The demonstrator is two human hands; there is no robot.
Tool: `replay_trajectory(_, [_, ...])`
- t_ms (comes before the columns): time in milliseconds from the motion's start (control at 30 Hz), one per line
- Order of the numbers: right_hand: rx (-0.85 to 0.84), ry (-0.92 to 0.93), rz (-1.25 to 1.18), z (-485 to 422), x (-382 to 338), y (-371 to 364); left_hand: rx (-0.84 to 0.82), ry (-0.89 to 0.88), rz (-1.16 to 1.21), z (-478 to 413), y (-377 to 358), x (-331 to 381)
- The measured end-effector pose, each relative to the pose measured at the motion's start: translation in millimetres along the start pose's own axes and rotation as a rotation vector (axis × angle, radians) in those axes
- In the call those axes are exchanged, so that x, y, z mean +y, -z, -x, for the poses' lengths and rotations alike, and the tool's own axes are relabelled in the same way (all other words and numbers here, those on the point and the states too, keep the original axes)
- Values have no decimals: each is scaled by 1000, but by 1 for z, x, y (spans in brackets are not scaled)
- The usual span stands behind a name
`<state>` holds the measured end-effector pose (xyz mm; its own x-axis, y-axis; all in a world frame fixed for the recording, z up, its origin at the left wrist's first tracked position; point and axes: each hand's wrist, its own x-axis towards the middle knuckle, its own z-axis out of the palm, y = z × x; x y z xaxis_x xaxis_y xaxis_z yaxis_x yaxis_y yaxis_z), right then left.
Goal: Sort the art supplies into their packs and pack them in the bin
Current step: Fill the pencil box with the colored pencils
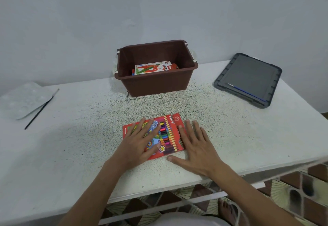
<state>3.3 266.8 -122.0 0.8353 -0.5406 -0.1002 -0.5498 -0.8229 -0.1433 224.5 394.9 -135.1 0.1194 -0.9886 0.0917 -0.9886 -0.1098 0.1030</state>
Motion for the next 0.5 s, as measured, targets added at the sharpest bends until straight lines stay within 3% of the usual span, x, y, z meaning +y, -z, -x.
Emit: replay_trajectory(500, [-10,-46,-104,-34,4,15,22,-10,12,0,2,2])
